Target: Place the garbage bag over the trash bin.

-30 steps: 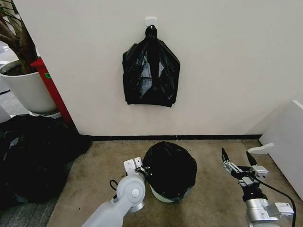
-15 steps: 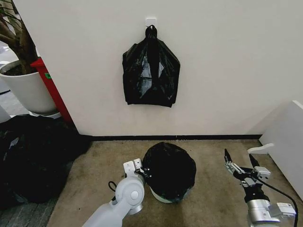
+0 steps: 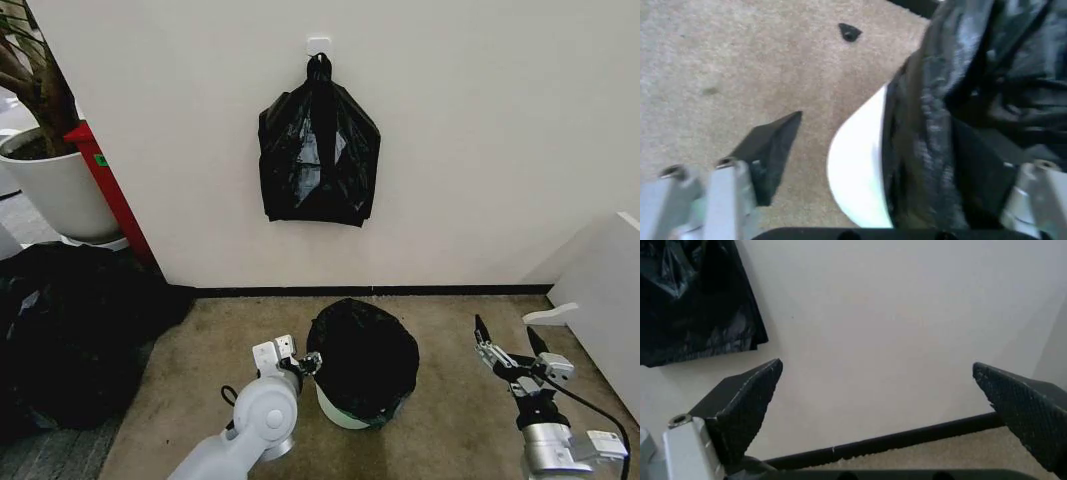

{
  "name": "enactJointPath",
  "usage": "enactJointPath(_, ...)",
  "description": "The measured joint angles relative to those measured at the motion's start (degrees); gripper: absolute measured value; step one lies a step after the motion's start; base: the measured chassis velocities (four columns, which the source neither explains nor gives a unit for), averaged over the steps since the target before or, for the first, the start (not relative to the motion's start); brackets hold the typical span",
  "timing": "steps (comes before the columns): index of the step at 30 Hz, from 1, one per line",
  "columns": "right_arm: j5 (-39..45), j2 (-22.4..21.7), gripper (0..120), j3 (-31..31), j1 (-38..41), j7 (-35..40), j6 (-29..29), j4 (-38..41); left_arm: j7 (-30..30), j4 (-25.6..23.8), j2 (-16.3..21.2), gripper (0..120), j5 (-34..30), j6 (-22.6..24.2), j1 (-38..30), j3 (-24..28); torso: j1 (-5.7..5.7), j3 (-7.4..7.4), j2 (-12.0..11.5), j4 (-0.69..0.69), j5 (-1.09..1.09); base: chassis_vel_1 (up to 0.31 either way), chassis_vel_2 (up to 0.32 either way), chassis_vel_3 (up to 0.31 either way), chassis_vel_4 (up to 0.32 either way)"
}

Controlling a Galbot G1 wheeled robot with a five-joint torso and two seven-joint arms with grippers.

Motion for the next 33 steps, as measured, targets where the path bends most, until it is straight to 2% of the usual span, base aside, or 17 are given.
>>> enactJointPath(4,-0.4,0.2,100,-0.9,0.2,0.0,-0.1,0.2,5.0,-1.2,0.6,99,-0.7,-0.2,1.1,-1.9,0.0,0.0,0.0,0.0,0.01,0.0,0.0,0.0,0.0)
enactJointPath(10,-0.6,0.4,100,-1.3,0.5,0.2,-0.4,0.8,10.9,-2.2,0.9,100,0.1,-2.4,2.2,-3.3,0.0,0.0,0.0,-0.01,0.0,0.0,0.0,0.0,0.0)
enactJointPath(12,-0.5,0.4,100,-0.9,0.5,0.1,-0.8,1.3,14.5,-3.0,1.3,100,4.8,-3.1,3.5,-4.8,0.0,0.0,0.0,-0.01,0.01,0.0,0.0,0.0,0.0)
enactJointPath(13,-0.5,0.4,100,-0.9,0.5,0.1,-0.8,1.3,14.5,-3.0,1.3,100,4.8,-3.1,3.5,-4.8,0.0,0.0,0.0,-0.01,0.01,0.0,0.0,0.0,0.0)
enactJointPath(14,-0.6,0.4,100,-0.5,0.4,-0.1,-1.1,1.6,16.8,-2.9,1.6,100,8.7,-4.1,4.1,-5.6,0.0,0.0,0.0,-0.01,0.0,0.0,0.0,0.0,0.0)
enactJointPath(15,-0.9,0.3,100,0.3,-0.1,-0.8,-1.8,2.0,22.0,-2.4,2.2,100,16.1,-6.7,5.2,-6.9,0.0,-0.01,0.0,-0.01,0.01,0.0,0.0,0.0,0.0)
enactJointPath(16,-1.3,0.2,100,1.8,-0.8,-2.1,-2.9,2.6,30.1,-1.5,3.3,100,24.8,-10.5,7.1,-8.3,0.0,0.0,0.0,0.0,0.02,0.0,0.0,0.0,0.0)
enactJointPath(17,-1.4,0.1,100,2.3,-1.0,-2.6,-3.2,2.7,32.9,-1.3,3.7,100,27.4,-11.9,7.7,-8.7,0.0,0.0,0.0,0.01,0.01,0.0,0.0,0.0,0.0)
enactJointPath(18,-1.5,-0.3,100,4.1,-1.7,-4.0,-3.9,2.8,41.0,-0.5,5.1,100,34.4,-16.8,9.6,-9.9,0.0,-0.01,0.0,0.0,-0.04,0.0,0.0,0.0,0.0)
enactJointPath(19,-1.5,-0.4,100,4.7,-1.9,-4.4,-4.1,2.8,42.8,-0.4,5.5,100,35.8,-18.1,10.0,-10.5,0.0,-0.01,0.0,0.0,-0.04,0.0,0.0,0.0,0.0)
enactJointPath(20,-1.6,-0.9,100,7.3,-2.5,-6.6,-5.3,2.0,50.0,-0.3,8.0,100,40.8,-23.4,12.8,-14.6,0.0,-0.01,0.0,-0.01,-0.05,0.0,0.0,0.0,0.0)
enactJointPath(21,-1.6,-0.9,100,7.9,-2.5,-7.3,-5.6,1.7,50.9,-0.5,8.6,100,41.4,-24.0,13.5,-15.8,0.0,-0.02,0.0,-0.03,0.0,0.0,0.0,0.0,0.0)
enactJointPath(22,-1.6,-1.1,100,9.7,-2.6,-9.6,-6.3,0.3,53.4,-1.5,9.7,100,42.2,-25.5,16.1,-19.5,0.0,0.0,0.0,0.0,0.06,0.0,0.0,0.0,0.0)
enactJointPath(25,-1.7,-0.8,100,10.7,-2.7,-11.2,-6.5,-0.8,55.1,-3.2,9.6,100,43.1,-26.8,19.2,-23.1,0.0,-0.01,0.0,0.01,-0.01,0.0,0.0,0.0,0.0)
enactJointPath(27,-1.9,0.3,100,10.7,-3.4,-11.3,-6.4,-1.0,56.0,-5.6,8.0,100,44.2,-27.4,23.6,-27.3,0.0,-0.01,0.0,-0.01,0.01,0.0,0.0,0.0,0.0)
enactJointPath(30,-3.1,4.2,100,9.0,-5.7,-10.7,-4.6,0.7,57.3,-9.7,3.2,100,46.7,-29.3,32.1,-33.7,0.0,-0.01,0.0,0.0,-0.02,0.0,0.0,0.0,0.0)
enactJointPath(33,-4.6,7.0,100,7.6,-7.4,-10.2,-3.0,2.4,57.5,-10.8,0.5,100,48.2,-31.5,35.6,-35.9,0.0,-0.02,0.0,0.02,0.03,0.0,0.0,0.0,0.0)
